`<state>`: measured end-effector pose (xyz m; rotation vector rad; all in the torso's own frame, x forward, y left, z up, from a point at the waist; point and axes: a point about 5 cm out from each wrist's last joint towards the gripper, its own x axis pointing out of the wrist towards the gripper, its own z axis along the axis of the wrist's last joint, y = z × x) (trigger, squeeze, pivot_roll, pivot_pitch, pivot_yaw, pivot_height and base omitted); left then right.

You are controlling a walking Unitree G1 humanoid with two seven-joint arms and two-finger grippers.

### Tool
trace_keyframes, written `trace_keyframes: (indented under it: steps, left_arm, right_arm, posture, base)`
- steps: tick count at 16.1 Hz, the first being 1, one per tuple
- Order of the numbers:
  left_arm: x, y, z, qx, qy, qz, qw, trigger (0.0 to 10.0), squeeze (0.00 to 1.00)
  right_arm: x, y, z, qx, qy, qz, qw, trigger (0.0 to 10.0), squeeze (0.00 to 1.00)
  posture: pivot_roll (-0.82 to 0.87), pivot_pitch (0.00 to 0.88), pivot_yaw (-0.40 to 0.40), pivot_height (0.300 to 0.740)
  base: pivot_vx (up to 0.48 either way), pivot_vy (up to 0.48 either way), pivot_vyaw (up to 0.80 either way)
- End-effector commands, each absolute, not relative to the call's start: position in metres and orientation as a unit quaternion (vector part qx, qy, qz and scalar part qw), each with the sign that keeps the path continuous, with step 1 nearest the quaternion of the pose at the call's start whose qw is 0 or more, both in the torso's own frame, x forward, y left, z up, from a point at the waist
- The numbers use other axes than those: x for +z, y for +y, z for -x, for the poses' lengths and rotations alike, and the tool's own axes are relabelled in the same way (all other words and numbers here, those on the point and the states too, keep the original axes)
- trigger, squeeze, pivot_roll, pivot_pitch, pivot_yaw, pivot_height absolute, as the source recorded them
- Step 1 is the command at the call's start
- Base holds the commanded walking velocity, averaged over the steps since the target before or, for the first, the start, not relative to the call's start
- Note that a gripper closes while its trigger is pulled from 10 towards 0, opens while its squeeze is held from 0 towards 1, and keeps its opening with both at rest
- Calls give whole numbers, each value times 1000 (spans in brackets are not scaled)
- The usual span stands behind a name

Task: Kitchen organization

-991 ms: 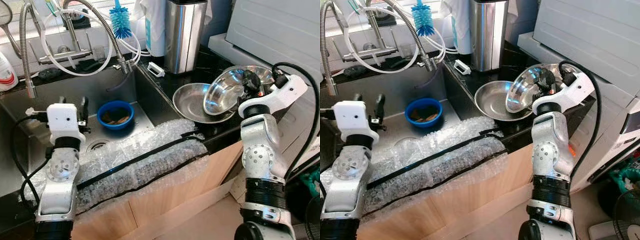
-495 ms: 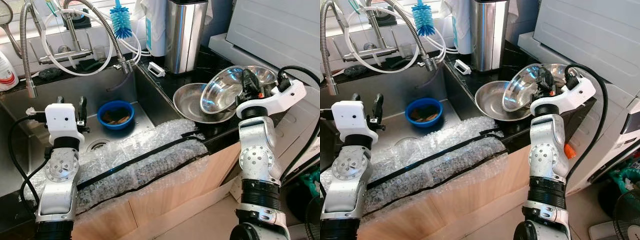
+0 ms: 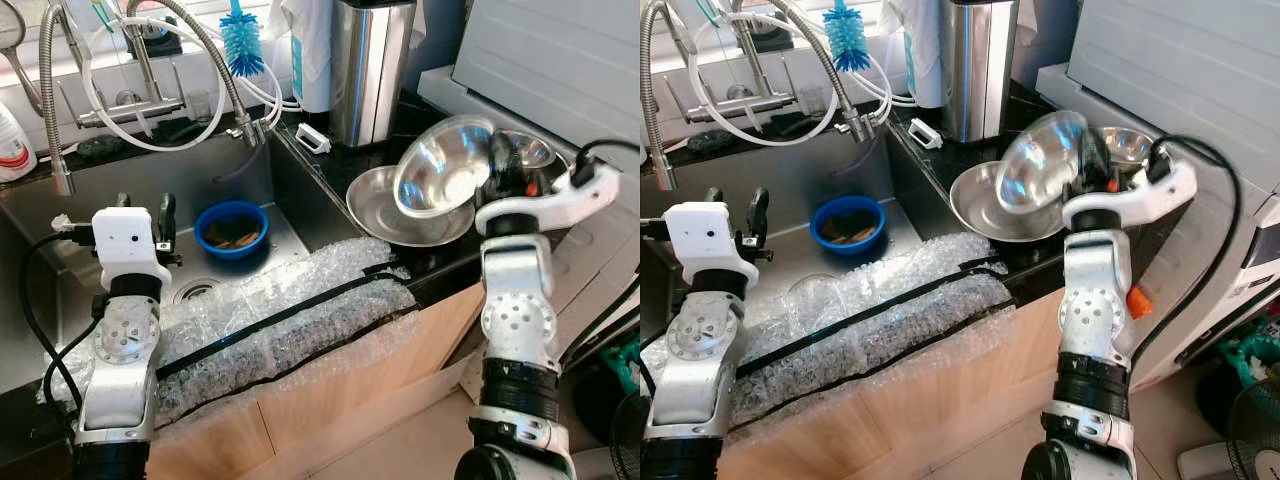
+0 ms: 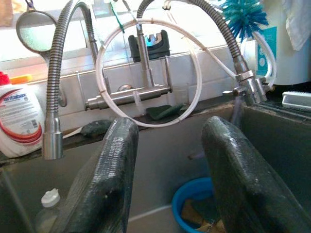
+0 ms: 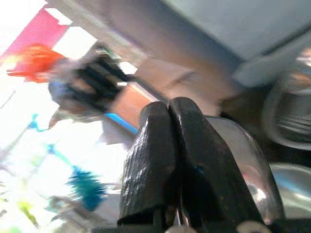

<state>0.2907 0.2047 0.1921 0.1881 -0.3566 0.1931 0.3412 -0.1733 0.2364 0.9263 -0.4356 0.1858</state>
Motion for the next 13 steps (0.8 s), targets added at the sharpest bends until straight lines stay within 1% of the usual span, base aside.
trace_keyframes:
  steps: [1,2,4,5,7,8,10,11,13]
  left_arm:
    - [203,201,-290,94,-203,-89,971,10000,0]
    - [203,201,-291,95,-205,-87,970,10000,0]
    - [203,201,-291,95,-205,-87,970,10000,0]
    - [203,201,-291,95,-206,-86,970,10000,0]
    - [203,200,-292,95,-207,-85,970,10000,0]
    - [203,200,-292,96,-207,-84,970,10000,0]
    - [200,199,-291,95,-204,-82,971,10000,0]
    - [200,198,-291,94,-203,-82,971,10000,0]
    - [200,198,-292,95,-203,-81,971,10000,0]
  right_arm:
    - [252,-165,-340,125,-226,-436,862,10000,0]
    - [255,-151,-341,178,-224,-433,855,10000,0]
    - [257,-145,-342,202,-222,-428,853,10000,0]
    - [262,-126,-348,261,-213,-398,853,10000,0]
    - [261,-112,-360,281,-194,-347,874,10000,0]
    - [258,-105,-368,283,-170,-314,890,10000,0]
    - [244,-91,-381,300,-115,-255,912,10000,0]
    - [240,-87,-383,310,-99,-247,913,10000,0]
    - [235,-78,-389,318,-82,-205,922,10000,0]
  posture:
    - [-23,0,9,740]
    - [-24,0,7,740]
    - [-28,0,8,740]
    - [-32,0,7,740]
    - [-31,0,1,740]
    - [-31,0,1,740]
    - [-32,0,-5,740]
    - [-28,0,-8,740]
    - [-27,0,-12,740]
  base:
    - [0,0,0]
    - [0,0,0]
    - [0,0,0]
    - [0,0,0]
    - [0,0,0]
    - [0,0,0]
    - [0,0,0]
    - [0,0,0]
    - [0,0,0]
